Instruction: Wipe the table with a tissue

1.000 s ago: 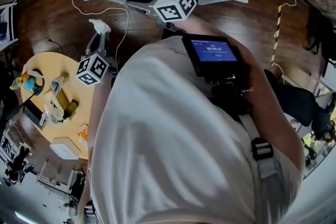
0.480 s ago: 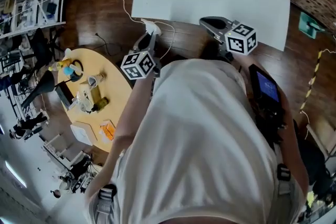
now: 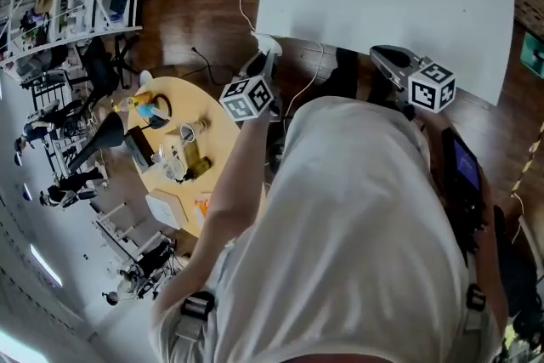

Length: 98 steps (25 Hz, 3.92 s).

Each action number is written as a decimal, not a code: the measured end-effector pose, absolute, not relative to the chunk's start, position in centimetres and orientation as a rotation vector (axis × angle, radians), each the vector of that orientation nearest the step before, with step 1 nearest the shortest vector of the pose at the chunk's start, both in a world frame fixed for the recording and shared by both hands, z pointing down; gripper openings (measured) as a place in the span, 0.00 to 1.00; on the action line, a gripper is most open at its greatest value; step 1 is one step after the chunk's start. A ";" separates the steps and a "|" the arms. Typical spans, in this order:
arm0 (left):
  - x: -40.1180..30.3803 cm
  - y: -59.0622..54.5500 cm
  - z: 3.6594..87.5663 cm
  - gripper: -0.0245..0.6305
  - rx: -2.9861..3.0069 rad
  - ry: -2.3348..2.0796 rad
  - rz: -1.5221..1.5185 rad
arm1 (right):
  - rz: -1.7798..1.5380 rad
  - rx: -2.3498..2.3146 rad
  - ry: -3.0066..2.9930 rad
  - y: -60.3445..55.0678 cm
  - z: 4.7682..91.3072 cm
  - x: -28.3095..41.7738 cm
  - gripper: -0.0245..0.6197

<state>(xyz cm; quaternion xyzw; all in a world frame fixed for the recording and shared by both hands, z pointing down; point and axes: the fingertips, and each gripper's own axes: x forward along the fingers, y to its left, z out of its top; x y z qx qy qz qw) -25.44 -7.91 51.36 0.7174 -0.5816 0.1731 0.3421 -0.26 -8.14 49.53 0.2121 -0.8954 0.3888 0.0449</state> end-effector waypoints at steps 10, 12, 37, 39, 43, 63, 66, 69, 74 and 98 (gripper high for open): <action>-29.2 -17.0 58.7 0.11 1.760 -1.435 0.568 | 1.161 0.879 -2.630 -13.5 49.0 -0.3 0.05; -29.0 -18.3 59.2 0.11 1.753 -1.398 0.591 | 1.158 0.922 -2.619 -14.7 48.7 -0.6 0.05; -21.5 -19.2 61.4 0.10 2.027 -0.972 0.875 | 1.244 1.176 -2.506 -15.3 50.2 -1.0 0.05; -20.1 -18.1 61.4 0.10 2.027 -0.894 0.872 | 1.247 1.174 -2.500 -15.3 50.4 -0.9 0.05; -22.7 -18.8 60.7 0.10 2.003 -0.989 0.883 | 1.238 1.138 -2.518 -15.8 50.1 -1.5 0.05; -25.9 -21.8 61.2 0.11 2.161 -1.054 1.000 | 1.254 1.201 -2.503 -17.4 50.2 -1.4 0.05; -26.9 -26.0 59.7 0.11 2.189 -1.136 0.960 | 1.260 1.238 -2.487 -17.5 50.2 -1.4 0.05; -27.8 -29.8 59.6 0.11 2.161 -1.192 0.924 | 1.262 1.278 -2.469 -17.6 50.3 -1.4 0.05; -27.8 -34.3 60.5 0.10 2.141 -1.214 0.994 | 1.269 1.340 -2.449 -17.5 50.1 -1.0 0.05; -22.0 -31.0 63.2 0.08 2.354 -0.939 1.198 | 1.264 1.445 -2.379 -17.8 50.4 -1.0 0.05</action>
